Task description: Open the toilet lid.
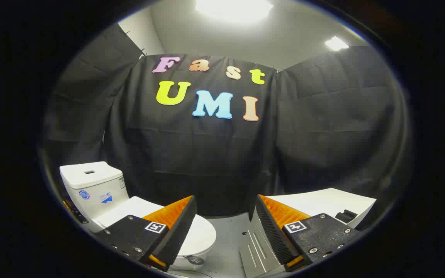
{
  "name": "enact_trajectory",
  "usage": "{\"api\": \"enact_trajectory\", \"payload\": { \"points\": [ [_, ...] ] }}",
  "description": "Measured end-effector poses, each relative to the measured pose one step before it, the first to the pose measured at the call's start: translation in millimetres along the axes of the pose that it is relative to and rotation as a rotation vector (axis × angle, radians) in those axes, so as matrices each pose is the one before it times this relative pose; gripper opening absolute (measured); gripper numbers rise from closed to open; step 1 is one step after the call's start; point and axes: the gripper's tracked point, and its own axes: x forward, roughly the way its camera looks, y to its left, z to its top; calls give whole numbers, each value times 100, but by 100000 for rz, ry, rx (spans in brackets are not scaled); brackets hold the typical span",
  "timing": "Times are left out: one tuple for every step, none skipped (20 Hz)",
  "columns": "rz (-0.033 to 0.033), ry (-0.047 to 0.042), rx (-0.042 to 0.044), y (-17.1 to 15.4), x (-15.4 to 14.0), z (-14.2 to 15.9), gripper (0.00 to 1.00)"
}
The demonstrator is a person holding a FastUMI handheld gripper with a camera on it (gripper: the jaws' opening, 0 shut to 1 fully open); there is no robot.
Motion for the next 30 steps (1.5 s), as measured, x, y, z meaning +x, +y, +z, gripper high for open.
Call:
{"api": "enact_trajectory", "payload": {
  "points": [
    [-211,-276,411,-107,-58,118,95],
    [-29,-144,740,-140,-165,-154,95],
    [48,50,648,-129,7,-41,95],
    [-238,30,367,-283,10,-57,95],
    [-219,-54,188,-92,15,56,95],
    [-99,-278,278,70,-4,-11,95],
    [-31,-336,370,-45,-83,116,95],
    [26,-305,325,-123,-54,-16,95],
    [-38,-118,35,-102,-94,40,95],
    [15,10,-142,58,-2,-87,95],
    [50,37,-229,46,57,4,95],
    [121,104,-201,85,79,-5,95],
    [331,10,-39,108,56,71,95],
    [701,85,306,45,19,-70,95],
    [447,-70,347,-45,-6,66,95],
    [167,-189,264,-240,21,46,95],
    [-611,-245,705,-179,43,90,95],
    [-691,-577,1991,-92,-113,163,95],
    [-258,-848,3576,-126,-55,351,95],
    [237,-191,4574,38,42,189,95],
    [699,-686,3931,253,82,249,95],
    [257,-852,2844,332,465,147,95],
    [-750,-652,2267,-169,213,176,95],
    [-567,-571,2668,-456,194,93,95],
    [-432,-352,2870,-58,4,21,95],
    [-689,302,2947,-45,84,-168,95],
    [-382,656,3181,8,-23,-469,95],
    [262,775,3112,189,105,-506,95],
    [351,739,2855,197,60,-567,95],
    [45,1217,2573,-44,192,-740,96]
  ]
}}
